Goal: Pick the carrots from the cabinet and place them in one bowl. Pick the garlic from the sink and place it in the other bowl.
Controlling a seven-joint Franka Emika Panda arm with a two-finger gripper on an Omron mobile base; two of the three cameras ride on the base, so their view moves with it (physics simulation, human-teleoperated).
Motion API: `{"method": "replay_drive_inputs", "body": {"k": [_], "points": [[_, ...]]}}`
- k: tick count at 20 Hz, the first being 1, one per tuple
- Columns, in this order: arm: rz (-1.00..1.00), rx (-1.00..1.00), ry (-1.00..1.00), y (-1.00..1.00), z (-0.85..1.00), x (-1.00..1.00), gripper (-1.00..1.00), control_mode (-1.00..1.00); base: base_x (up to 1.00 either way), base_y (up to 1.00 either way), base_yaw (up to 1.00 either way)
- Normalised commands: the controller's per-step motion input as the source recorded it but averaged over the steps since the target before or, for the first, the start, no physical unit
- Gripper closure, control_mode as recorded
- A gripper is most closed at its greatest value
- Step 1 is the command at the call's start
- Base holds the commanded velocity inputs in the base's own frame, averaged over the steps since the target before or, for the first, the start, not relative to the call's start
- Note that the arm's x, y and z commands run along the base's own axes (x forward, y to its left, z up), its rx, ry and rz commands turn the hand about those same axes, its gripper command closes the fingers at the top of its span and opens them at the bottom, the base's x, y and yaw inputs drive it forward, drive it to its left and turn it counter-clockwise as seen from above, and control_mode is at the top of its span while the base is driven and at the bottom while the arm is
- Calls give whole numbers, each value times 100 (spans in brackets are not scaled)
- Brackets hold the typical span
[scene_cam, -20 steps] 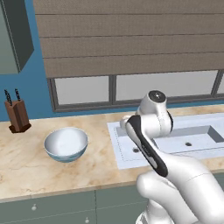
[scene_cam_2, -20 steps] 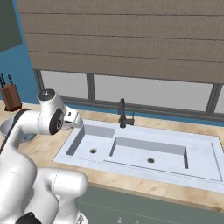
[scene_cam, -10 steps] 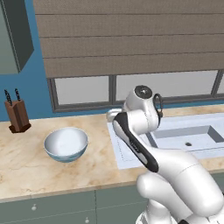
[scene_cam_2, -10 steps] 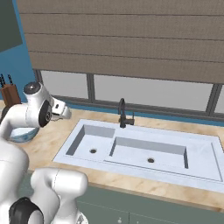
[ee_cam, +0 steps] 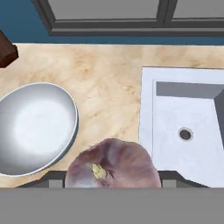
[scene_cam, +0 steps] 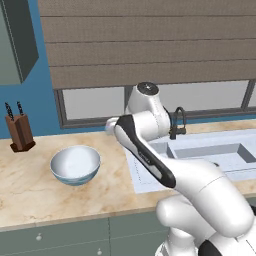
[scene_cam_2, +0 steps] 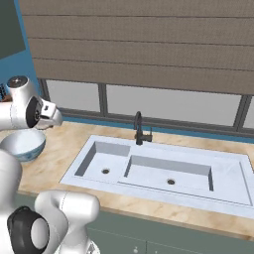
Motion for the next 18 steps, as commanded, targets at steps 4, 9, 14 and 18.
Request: {"method": "replay_drive_inputs", "body": {"k": [4,9,14,18], "points": [[6,1,-19,42,-27,0,100,-100,0,0,0],[7,11,-22,45,-16,-1,100,-100,0,0,0],[14,17,-4,48,2,-16,100,-100,0,0,0],[11,5,7,42,2,-13,100,-100,0,0,0]]}}
